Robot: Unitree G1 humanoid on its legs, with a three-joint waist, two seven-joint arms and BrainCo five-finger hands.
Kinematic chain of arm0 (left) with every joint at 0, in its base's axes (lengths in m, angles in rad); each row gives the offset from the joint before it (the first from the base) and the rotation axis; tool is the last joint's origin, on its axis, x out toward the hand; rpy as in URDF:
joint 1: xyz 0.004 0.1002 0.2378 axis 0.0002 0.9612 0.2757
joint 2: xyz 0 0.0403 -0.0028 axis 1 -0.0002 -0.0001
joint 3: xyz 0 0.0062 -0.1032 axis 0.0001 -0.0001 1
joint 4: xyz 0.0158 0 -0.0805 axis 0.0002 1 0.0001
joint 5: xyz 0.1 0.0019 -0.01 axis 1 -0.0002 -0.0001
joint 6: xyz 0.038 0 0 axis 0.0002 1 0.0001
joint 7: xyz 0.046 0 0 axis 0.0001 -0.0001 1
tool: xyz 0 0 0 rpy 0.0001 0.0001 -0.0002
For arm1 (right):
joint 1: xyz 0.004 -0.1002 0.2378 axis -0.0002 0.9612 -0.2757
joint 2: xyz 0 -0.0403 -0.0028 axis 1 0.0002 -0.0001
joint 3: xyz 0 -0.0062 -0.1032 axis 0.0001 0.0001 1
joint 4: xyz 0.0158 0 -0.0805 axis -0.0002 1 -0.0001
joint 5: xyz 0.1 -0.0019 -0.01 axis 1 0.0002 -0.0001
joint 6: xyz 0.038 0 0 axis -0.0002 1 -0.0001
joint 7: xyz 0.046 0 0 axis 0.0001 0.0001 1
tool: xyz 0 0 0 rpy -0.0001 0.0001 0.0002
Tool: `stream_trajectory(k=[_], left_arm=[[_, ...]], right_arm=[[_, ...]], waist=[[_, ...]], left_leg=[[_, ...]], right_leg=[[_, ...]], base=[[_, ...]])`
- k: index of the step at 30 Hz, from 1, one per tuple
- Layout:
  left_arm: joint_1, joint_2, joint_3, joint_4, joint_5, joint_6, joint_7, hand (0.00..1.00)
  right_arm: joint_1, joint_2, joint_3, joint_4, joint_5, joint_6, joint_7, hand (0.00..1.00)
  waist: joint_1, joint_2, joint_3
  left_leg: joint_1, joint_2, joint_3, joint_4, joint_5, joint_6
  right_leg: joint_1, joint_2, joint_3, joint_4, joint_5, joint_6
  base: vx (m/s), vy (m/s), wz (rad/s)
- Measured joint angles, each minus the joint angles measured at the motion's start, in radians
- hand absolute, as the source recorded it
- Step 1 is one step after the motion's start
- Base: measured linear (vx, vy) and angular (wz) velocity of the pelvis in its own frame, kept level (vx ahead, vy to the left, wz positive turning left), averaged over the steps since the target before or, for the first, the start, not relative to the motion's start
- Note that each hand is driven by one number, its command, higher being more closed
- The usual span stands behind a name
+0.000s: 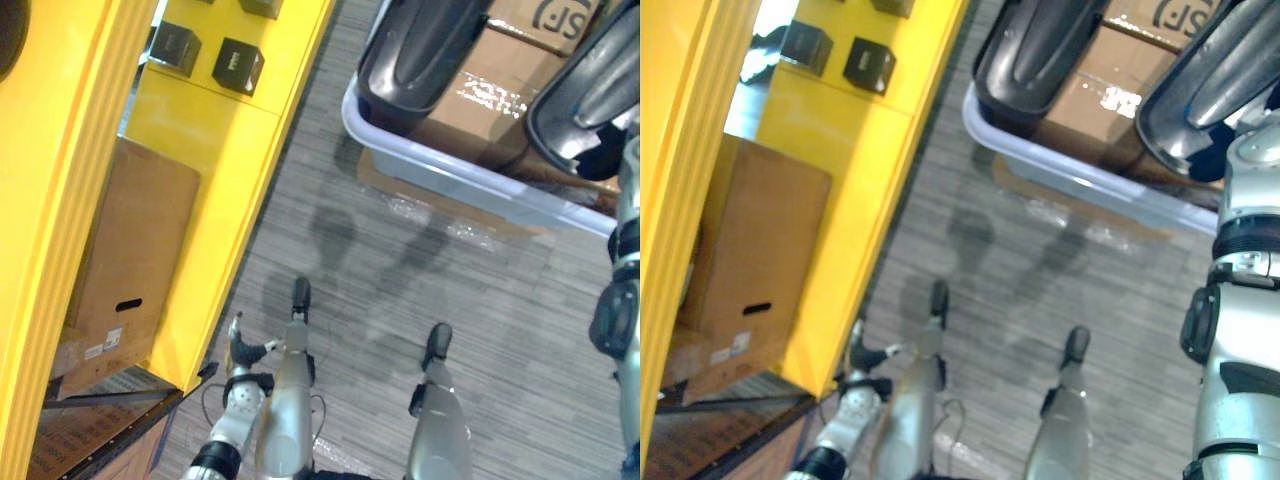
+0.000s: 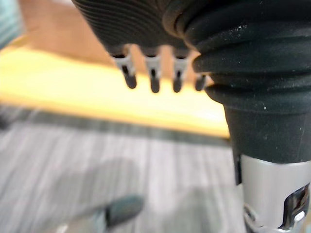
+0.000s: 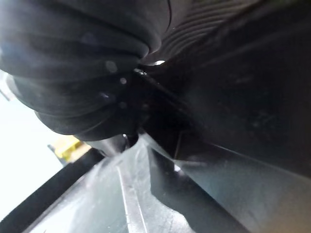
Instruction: Walk over and take plastic housings, then place them on the shelf
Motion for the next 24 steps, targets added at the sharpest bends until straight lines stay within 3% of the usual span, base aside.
stream_trajectory(k=[7, 14, 17, 24], left_arm=[[-0.124, 0.03, -0.009, -0.098, 0.202, 0.047, 0.059, 0.0], [-0.324, 0.039, -0.105, -0.252, 0.2, 0.037, 0.053, 0.0], [-0.435, 0.046, -0.136, -0.26, 0.114, 0.003, 0.003, 0.0], [-0.695, 0.07, -0.158, -0.234, -0.266, -0.061, -0.109, 0.0]], right_arm=[[0.0, 0.065, 0.0, -0.003, -0.047, 0.0, 0.002, 1.0], [-0.002, 0.133, 0.003, -0.004, -0.066, 0.0, 0.007, 1.0], [-0.002, 0.162, 0.013, -0.011, -0.086, 0.0, 0.029, 1.0], [-0.003, 0.188, 0.105, -0.144, -0.136, 0.001, 0.111, 1.0]], waist=[[-0.004, 0.0, 0.0], [-0.013, -0.001, 0.0], [-0.028, -0.001, 0.0], [-0.056, -0.002, 0.0]], left_leg=[[0.007, 0.0, 0.002, 0.0, 0.004, 0.002], [0.009, 0.0, 0.003, 0.0, 0.007, 0.003], [0.009, -0.001, 0.004, 0.0, 0.008, 0.003], [0.018, -0.001, 0.014, 0.0, 0.008, 0.004]], right_leg=[[0.001, -0.001, 0.004, 0.007, 0.0, 0.0], [0.001, -0.001, 0.005, 0.011, 0.0, 0.0], [0.001, -0.001, 0.006, 0.012, 0.001, 0.001], [0.001, -0.003, 0.015, 0.014, 0.001, 0.0]], base=[[0.0, 0.0, 0.0], [0.0, 0.0, 0.0], [0.0, 0.0, 0.0], [0.0, -0.003, -0.02]])
